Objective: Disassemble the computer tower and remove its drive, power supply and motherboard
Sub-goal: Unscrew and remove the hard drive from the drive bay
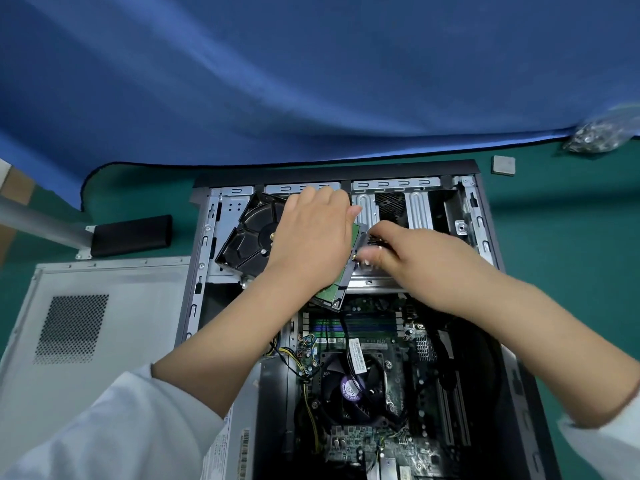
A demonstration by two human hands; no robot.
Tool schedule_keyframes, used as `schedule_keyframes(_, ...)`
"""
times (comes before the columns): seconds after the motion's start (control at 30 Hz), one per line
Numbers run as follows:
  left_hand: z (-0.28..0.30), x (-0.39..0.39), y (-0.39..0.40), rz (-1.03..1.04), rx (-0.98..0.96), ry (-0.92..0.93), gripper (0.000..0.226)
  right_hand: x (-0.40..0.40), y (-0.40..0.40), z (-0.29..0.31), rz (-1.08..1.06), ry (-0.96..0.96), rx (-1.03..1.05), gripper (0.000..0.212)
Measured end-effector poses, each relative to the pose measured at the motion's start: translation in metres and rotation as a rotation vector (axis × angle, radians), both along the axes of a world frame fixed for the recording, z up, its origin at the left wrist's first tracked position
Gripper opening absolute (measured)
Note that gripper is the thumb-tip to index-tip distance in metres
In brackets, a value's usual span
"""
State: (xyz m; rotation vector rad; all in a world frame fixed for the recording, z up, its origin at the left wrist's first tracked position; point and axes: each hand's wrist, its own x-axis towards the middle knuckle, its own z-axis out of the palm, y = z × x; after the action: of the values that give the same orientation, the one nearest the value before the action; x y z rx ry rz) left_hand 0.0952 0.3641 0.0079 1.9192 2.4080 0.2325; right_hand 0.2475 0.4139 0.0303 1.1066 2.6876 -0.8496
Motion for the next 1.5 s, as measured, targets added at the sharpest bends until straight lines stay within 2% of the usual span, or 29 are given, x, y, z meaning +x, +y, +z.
schedule_keyframes(0.07, 0.000, 0.000, 0.000, -0.006, -0.002, 0.003, 0.026, 0.001, -0.005, -0.003, 0.076, -0.041, 0.161, 0.030)
schedule_keyframes(0.13, -0.001, -0.001, -0.001, -0.009, -0.008, 0.007, 0.027, -0.002, -0.007, -0.007, 0.088, -0.070, 0.254, 0.017)
schedule_keyframes(0.3, -0.002, -0.001, 0.000, -0.015, 0.000, 0.015, 0.031, -0.004, -0.010, -0.009, 0.040, -0.083, 0.281, 0.015)
schedule_keyframes(0.47, -0.003, 0.000, 0.000, -0.003, 0.011, 0.028, 0.030, -0.006, -0.022, -0.013, 0.044, -0.146, 0.435, 0.017)
schedule_keyframes(0.73, -0.004, -0.001, 0.001, -0.007, 0.028, 0.028, 0.032, -0.005, -0.011, -0.011, 0.032, -0.192, 0.431, 0.016)
schedule_keyframes(0.87, -0.005, -0.001, 0.001, -0.003, 0.037, 0.032, 0.032, -0.003, -0.025, -0.014, 0.013, -0.207, 0.458, 0.024)
schedule_keyframes(1.2, -0.002, -0.001, 0.000, -0.016, 0.024, -0.009, 0.025, 0.006, -0.012, -0.007, -0.061, -0.119, 0.320, 0.011)
schedule_keyframes(1.3, -0.001, -0.001, 0.000, -0.020, 0.013, -0.017, 0.024, 0.023, -0.008, -0.001, -0.169, -0.079, 0.287, 0.027)
schedule_keyframes(1.37, 0.000, -0.003, -0.001, -0.035, 0.000, -0.030, 0.022, 0.031, -0.010, 0.003, -0.164, -0.095, 0.291, 0.035)
schedule_keyframes(1.5, 0.003, -0.006, -0.005, -0.156, -0.006, -0.069, 0.027, 0.035, -0.020, 0.004, -0.181, 0.030, 0.253, 0.035)
